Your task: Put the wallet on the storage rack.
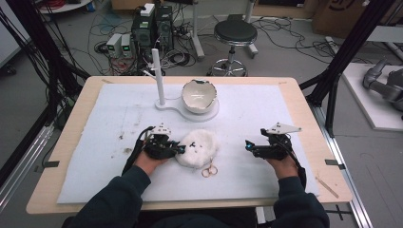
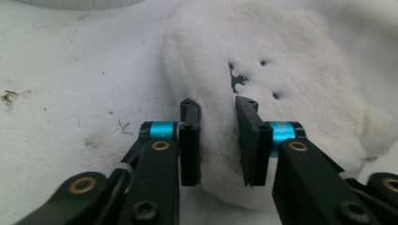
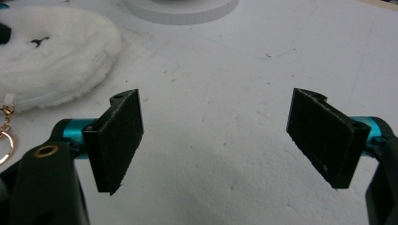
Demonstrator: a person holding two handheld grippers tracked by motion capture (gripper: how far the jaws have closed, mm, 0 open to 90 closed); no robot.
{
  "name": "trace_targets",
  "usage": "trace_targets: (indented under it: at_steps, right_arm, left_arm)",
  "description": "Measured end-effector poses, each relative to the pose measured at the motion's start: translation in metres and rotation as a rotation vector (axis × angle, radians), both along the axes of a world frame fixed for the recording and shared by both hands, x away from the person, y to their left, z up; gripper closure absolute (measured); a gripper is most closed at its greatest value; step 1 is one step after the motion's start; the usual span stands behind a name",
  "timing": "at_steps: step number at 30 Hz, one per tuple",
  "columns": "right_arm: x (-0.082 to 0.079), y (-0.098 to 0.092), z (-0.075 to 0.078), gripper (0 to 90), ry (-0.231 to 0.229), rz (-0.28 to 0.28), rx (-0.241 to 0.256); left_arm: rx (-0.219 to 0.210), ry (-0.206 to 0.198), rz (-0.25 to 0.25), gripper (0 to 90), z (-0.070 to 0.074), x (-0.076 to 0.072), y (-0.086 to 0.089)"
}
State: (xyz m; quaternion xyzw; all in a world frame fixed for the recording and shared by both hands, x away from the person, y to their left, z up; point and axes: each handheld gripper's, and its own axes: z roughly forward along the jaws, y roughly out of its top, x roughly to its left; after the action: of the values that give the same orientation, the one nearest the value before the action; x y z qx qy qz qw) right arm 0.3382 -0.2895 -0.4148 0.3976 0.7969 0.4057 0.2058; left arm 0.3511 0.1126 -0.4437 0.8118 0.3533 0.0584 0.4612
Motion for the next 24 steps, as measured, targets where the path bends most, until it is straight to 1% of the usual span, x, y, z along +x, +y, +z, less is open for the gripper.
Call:
trace_targets:
  at_steps: [1,2,3,4,5,7,8,9,10,11,12,13,14,15,16,17,18,19,20,21,22,23,24]
  right_arm:
    - [0.0,0.0,0.0,19.1,0.0,0.0,0.0]
    - [0.0,0.003,0.0,19.1,0.004,0.009,0.005]
    - [0.001,0.004,0.0,19.1,0.006,0.017,0.013]
    - [0.001,0.006,0.0,19.1,0.013,0.026,0.026]
    - [0.001,0.006,0.0,19.1,0.013,0.026,0.026]
    - [0.002,0.016,0.001,19.0,0.018,0.074,0.061]
    - [0.003,0.02,0.001,19.0,0.027,0.095,0.076]
    - [0.003,0.02,0.001,19.0,0.027,0.095,0.076]
    - [0.005,0.028,0.0,19.0,0.054,0.137,0.117]
    - [0.007,0.033,-0.001,19.0,0.065,0.157,0.143]
    - [0.008,0.037,-0.001,19.1,0.082,0.179,0.166]
    - [0.008,0.037,-0.001,19.1,0.082,0.179,0.166]
    - [0.011,0.049,-0.003,19.5,0.12,0.231,0.194]
    - [0.011,0.049,-0.003,19.5,0.12,0.231,0.194]
    - [0.012,0.057,-0.006,30.2,0.141,0.276,0.196]
    - [0.012,0.057,-0.006,30.2,0.141,0.276,0.196]
    - [0.013,0.066,-0.009,32.7,0.158,0.315,0.179]
    - [0.013,0.066,-0.009,32.7,0.158,0.315,0.179]
    - [0.014,0.072,-0.012,39.5,0.177,0.34,0.17]
    - [0.014,0.072,-0.012,39.5,0.177,0.34,0.17]
    - [0.015,0.075,-0.012,54.1,0.18,0.365,0.164]
    - [0.015,0.075,-0.012,54.1,0.18,0.365,0.164]
    - [0.013,0.076,-0.01,66.3,0.149,0.383,0.14]
  left_arm:
    - [0.0,0.0,0.0,75.9,0.0,0.0,0.0]
    - [0.0,-0.02,-0.008,76.7,0.002,-0.001,0.0]
    - [-0.011,-0.042,-0.012,77.5,0.004,-0.002,0.0]
    - [-0.044,-0.091,-0.021,78.1,0.008,-0.004,0.0]
    - [-0.044,-0.091,-0.021,78.4,0.008,-0.004,0.0]
    - [-0.075,-0.14,-0.029,79.0,0.012,-0.006,0.002]
    - [-0.102,-0.179,-0.027,79.1,0.015,-0.008,0.004]
    - [-0.102,-0.179,-0.027,79.2,0.015,-0.008,0.004]
    - [-0.117,-0.19,-0.025,79.3,0.017,-0.008,0.005]
    - [-0.139,-0.213,-0.032,79.4,0.019,-0.009,0.006]
    - [-0.145,-0.224,-0.036,79.5,0.02,-0.01,0.007]
    - [-0.145,-0.224,-0.036,79.5,0.02,-0.01,0.007]
    - [-0.153,-0.235,-0.042,79.5,0.021,-0.011,0.006]
    - [-0.158,-0.241,-0.045,79.5,0.021,-0.011,0.006]
    - [-0.165,-0.249,-0.053,79.5,0.022,-0.012,0.006]
    - [-0.172,-0.256,-0.059,79.5,0.022,-0.013,0.006]
    - [-0.178,-0.259,-0.069,79.5,0.023,-0.013,0.006]
    - [-0.181,-0.261,-0.076,79.5,0.023,-0.013,0.005]
    - [-0.187,-0.26,-0.086,79.6,0.022,-0.014,0.004]
    - [-0.187,-0.26,-0.086,79.5,0.022,-0.014,0.004]
    - [-0.182,-0.256,-0.091,79.5,0.022,-0.014,0.004]
    - [-0.179,-0.252,-0.093,79.5,0.022,-0.014,0.003]
    - [-0.182,-0.239,-0.101,79.4,0.021,-0.013,0.003]
